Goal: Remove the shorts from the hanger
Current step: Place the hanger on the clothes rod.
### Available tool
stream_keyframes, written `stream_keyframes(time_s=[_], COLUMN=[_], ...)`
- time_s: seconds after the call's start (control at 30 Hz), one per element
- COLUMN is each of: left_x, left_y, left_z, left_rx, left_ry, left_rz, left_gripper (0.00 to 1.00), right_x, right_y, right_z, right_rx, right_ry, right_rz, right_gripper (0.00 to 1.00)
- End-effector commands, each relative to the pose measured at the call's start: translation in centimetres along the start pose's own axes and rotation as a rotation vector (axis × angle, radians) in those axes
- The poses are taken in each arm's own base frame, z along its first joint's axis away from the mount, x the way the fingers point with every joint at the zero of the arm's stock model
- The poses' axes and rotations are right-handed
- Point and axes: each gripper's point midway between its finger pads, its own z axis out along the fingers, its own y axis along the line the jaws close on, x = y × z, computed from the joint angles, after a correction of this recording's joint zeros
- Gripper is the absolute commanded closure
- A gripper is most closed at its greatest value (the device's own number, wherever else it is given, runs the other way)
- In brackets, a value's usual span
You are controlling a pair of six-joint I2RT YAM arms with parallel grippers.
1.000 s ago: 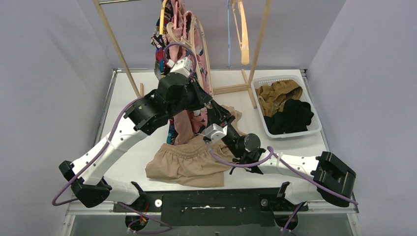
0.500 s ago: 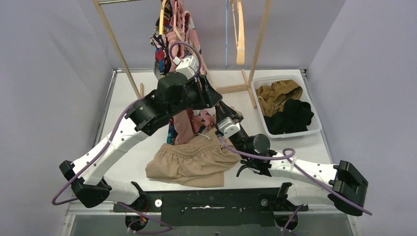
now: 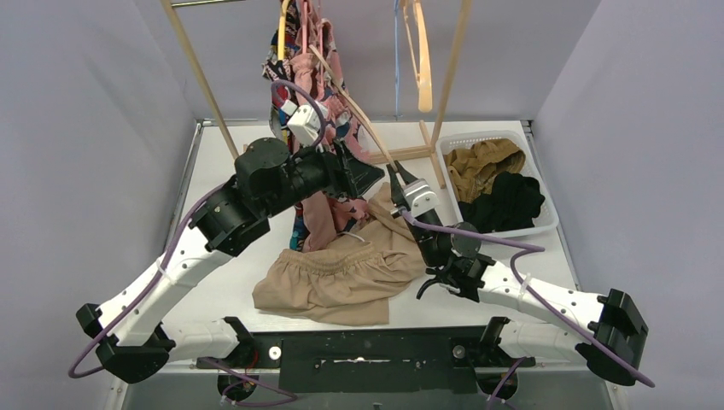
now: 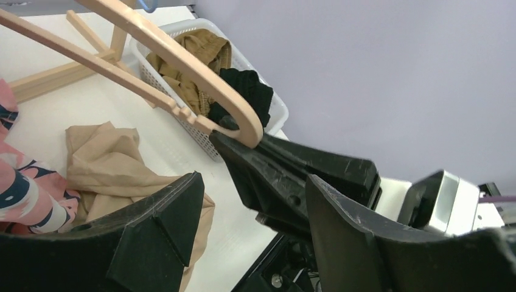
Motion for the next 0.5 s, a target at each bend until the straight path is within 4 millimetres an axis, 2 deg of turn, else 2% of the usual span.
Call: stream_keyframes(time_s=[0.0, 0.17, 0.27, 0.33, 0.47], left_x=[-0.1, 4.5, 6.3, 6.8, 6.2], left_y=[-1.4, 2.2, 3.3, 3.7, 3.4], left_z=[-1.6, -2.7, -3.6, -3.8, -3.6], left_rx=[0.105, 0.045, 0.041, 0.041, 0.064], left_ry=[-0.03, 0.055, 0.076, 0.077, 0.03], left_rz=[0.063, 0.085, 0.086, 0.087, 0.09], left_gripper=[0.39, 0.44, 0.47, 0.47, 0.5], right_x=[-3.9, -6.4, -8.0, -8.8, -10.1], right_y=[-2.7, -4.4, -5.5, -5.7, -6.0], right_z=[1.1, 1.5, 1.6, 1.8, 2.0], right_rx=[0.101, 0.161, 0.192, 0.195, 0.198], right_ry=[-0.077, -0.127, -0.163, -0.178, -0.211], right_rz=[0.077, 0.075, 0.078, 0.077, 0.092], right_gripper=[1.0, 1.0, 1.0, 1.0, 1.0])
